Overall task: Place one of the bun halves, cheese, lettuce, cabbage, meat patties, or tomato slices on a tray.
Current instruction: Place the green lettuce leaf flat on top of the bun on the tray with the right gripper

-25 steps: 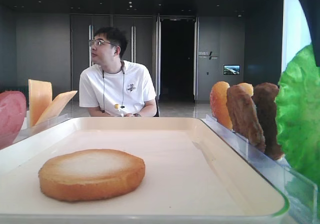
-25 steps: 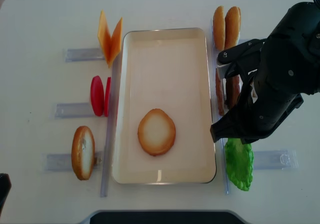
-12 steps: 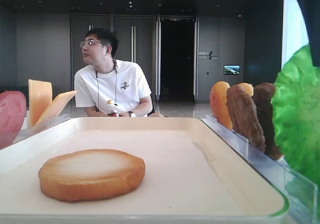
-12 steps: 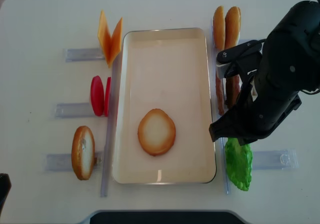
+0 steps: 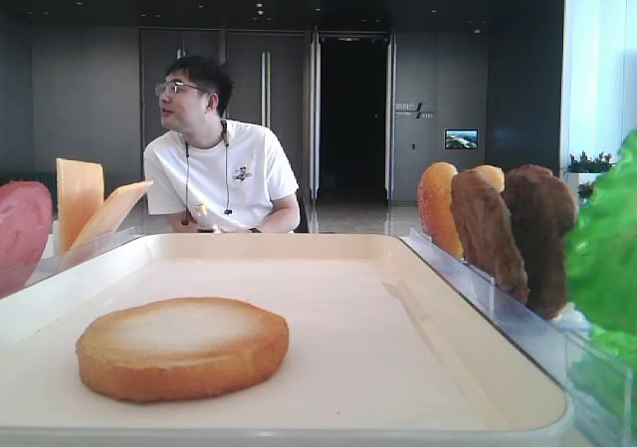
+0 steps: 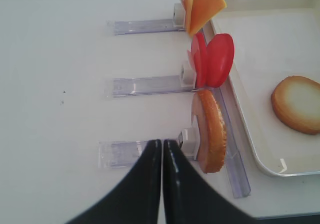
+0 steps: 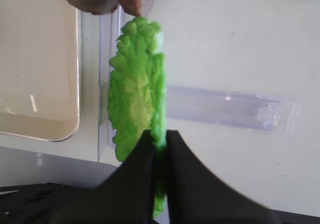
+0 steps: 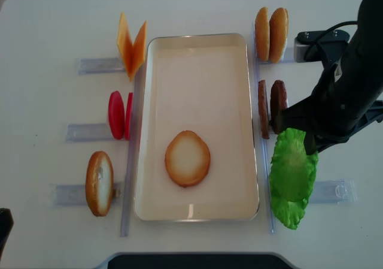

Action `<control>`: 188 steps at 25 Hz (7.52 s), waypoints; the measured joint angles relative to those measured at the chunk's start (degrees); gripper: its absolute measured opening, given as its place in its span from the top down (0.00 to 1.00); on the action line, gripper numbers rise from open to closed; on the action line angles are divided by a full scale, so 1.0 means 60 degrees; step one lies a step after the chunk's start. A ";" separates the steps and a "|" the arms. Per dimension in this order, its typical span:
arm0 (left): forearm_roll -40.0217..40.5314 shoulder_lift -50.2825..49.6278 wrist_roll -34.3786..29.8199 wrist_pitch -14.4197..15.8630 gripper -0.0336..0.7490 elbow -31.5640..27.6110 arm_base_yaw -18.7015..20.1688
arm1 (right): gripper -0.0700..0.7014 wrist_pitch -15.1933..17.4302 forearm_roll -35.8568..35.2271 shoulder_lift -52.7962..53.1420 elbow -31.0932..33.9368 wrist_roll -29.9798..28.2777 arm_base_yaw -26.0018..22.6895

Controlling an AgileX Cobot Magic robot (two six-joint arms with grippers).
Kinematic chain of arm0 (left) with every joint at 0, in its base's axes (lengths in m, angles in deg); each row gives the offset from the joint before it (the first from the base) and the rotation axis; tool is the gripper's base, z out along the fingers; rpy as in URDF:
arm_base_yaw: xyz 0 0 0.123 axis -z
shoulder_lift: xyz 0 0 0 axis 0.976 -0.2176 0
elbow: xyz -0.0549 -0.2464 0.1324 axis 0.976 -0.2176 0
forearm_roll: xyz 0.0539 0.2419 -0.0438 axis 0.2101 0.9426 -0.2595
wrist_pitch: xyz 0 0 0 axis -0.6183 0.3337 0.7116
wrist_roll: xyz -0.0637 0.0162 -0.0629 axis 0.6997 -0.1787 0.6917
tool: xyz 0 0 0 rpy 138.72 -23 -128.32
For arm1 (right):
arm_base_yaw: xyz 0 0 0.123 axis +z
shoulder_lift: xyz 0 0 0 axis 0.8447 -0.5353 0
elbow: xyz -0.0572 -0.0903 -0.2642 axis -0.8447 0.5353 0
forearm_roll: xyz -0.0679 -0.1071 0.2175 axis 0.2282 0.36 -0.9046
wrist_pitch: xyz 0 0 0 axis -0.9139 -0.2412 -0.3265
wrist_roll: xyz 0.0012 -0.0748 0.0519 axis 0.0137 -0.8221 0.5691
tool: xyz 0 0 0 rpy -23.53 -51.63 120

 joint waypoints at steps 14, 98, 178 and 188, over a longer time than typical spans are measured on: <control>0.0000 0.0000 0.0000 0.0000 0.96 0.0000 0.0000 | 0.85 -0.0276 -0.4900 0.1028 -0.0011 -0.3697 -0.1834; 0.0000 0.0000 0.0000 0.0000 0.96 0.0000 0.0000 | 0.85 -0.4172 -1.2726 -0.3181 0.0340 -1.0171 0.1873; 0.0000 0.0000 0.0000 0.0000 0.96 0.0000 0.0000 | 0.85 -0.3964 -1.1679 -0.3817 0.0340 -1.1190 0.1201; 0.0000 0.0000 0.0000 0.0000 0.96 0.0000 0.0000 | 0.84 -0.4061 -1.1334 -0.3817 0.0340 -1.1174 0.1201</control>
